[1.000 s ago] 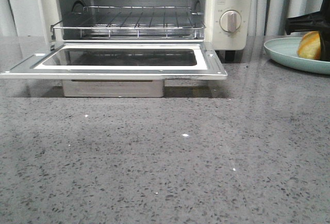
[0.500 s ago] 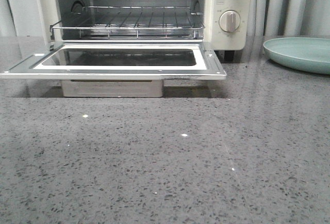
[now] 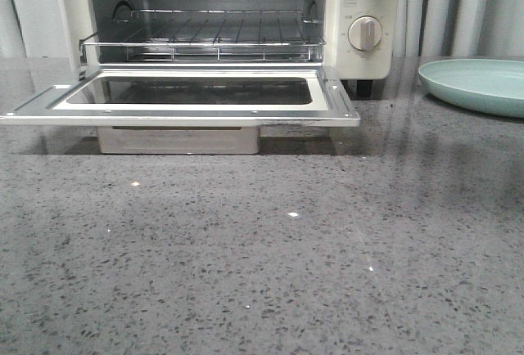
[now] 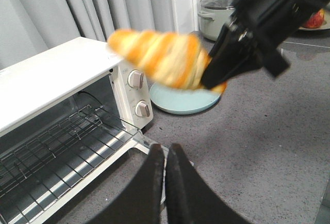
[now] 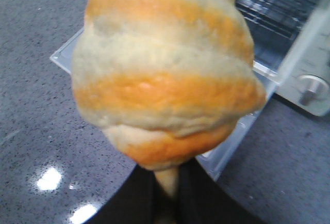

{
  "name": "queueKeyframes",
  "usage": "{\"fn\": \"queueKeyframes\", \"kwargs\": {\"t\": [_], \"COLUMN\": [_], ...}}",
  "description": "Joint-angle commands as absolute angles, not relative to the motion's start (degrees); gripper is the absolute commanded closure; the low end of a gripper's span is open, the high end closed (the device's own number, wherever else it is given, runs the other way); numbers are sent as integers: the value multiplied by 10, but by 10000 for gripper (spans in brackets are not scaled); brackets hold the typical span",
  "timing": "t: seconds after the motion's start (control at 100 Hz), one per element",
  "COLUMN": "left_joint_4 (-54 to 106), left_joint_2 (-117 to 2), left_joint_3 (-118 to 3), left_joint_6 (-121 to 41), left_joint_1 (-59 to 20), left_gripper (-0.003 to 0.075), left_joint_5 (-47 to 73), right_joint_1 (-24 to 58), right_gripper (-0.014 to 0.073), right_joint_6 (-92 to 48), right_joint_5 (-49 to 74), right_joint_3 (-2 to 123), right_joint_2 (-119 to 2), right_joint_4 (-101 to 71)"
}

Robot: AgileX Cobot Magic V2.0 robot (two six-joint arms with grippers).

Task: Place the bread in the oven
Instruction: 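Carry the croissant with the right gripper into the oven over the rack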

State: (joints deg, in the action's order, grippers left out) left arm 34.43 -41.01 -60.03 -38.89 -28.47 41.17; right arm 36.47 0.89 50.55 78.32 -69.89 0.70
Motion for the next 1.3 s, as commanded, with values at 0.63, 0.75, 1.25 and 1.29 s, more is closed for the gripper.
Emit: {"fn": "queueKeyframes", "kwargs": {"t": [0.63, 0.75, 1.25, 1.29], "left_joint_4": [372, 372, 371, 368], "left_joint_2": [-409, -409, -409, -409], "left_joint_3": [-615, -615, -615, -615], "left_joint_6": [-383, -383, -383, -383], "left_joint_1": [-290, -290, -290, -290], "left_gripper": [742, 742, 742, 742], "left_joint_5": [399, 400, 411, 410], "right_joint_1": [349, 344, 307, 307], "right_gripper": [661, 661, 57, 56], "right_joint_6": [0, 0, 44, 44], "right_joint_5": [418, 419, 374, 381], "right_joint_3": [991, 1024, 1040, 1040], "right_joint_2": [-1006, -1040, -1063, -1063], "right_joint_4": [49, 64, 81, 81]}}
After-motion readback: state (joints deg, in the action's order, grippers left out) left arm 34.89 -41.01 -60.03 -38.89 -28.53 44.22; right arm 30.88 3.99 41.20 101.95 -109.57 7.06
